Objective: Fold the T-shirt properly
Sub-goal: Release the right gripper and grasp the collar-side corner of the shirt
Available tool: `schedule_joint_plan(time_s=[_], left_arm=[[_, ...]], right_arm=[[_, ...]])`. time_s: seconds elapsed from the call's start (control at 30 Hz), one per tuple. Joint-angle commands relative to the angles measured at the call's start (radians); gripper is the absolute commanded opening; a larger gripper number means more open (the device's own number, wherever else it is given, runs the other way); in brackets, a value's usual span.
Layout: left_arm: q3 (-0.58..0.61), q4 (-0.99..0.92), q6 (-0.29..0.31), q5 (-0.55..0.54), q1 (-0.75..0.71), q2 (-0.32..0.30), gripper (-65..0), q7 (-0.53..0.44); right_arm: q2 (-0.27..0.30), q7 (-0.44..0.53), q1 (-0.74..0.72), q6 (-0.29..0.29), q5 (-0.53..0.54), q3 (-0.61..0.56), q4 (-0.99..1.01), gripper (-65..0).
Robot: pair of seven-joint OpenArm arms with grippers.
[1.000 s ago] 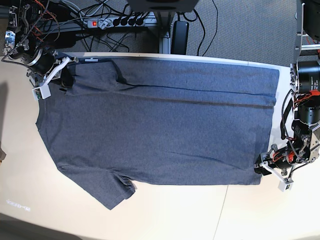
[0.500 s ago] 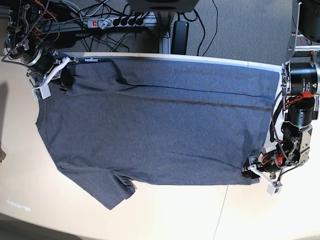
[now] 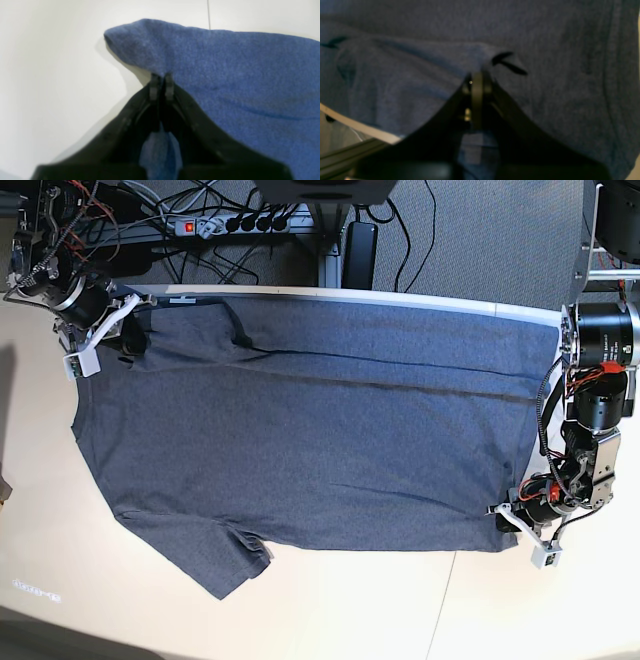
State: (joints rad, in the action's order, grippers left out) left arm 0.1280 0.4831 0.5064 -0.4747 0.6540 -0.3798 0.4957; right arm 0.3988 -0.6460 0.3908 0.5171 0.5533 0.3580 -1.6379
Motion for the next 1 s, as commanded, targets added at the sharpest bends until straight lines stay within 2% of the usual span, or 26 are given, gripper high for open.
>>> schedule_joint_plan(time_s=[0.0,0.23,0.4,0.63,0.73,0.83,0.87,0.93,0.97], left_arm=[[-0.001,0.008,0.01,0.01,0.024,-0.011,-65.0,-0.006],[-0.001,0.008,0.01,0.039,0.024,-0.014,-65.0,-0.005],[0.055,0.008,0.01,0.039,0.019,-0.02,-65.0,0.002],[0.208,0.008,0.006,0.039,0.022,-0.02,-65.0,-0.01],[0.222,0.008,0.005,0.038,0.022,-0.019,-65.0,-0.01],[0.221,0.008,0.003,0.039,0.025,-0.02,-65.0,-0.01],[0.221,0.008,0.003,0.039,0.026,-0.02,-65.0,-0.01],[0.222,0.008,0.003,0.039,0.026,-0.02,-65.0,-0.01],[0.222,0.008,0.003,0.039,0.026,-0.02,-65.0,-0.01]], right_arm=[[0.023,0.037,-0.007,0.021,0.019,0.009,-0.016,-65.0],[0.071,-0.037,-0.159,0.021,0.11,0.032,-0.016,-65.0],[0.107,-0.064,-0.319,0.021,0.087,0.039,0.042,-65.0],[0.122,-0.061,-0.657,0.019,0.031,0.039,0.527,-65.0],[0.129,-0.039,-0.797,0.019,0.004,0.039,0.724,-65.0],[0.143,0.024,-0.902,0.021,-0.049,0.039,0.848,-65.0],[0.15,0.043,-0.929,0.021,-0.069,0.039,0.875,-60.4],[0.162,0.074,-0.971,0.02,-0.105,0.039,0.919,-44.3],[0.167,0.09,-0.987,0.021,-0.126,0.039,0.94,-39.6]])
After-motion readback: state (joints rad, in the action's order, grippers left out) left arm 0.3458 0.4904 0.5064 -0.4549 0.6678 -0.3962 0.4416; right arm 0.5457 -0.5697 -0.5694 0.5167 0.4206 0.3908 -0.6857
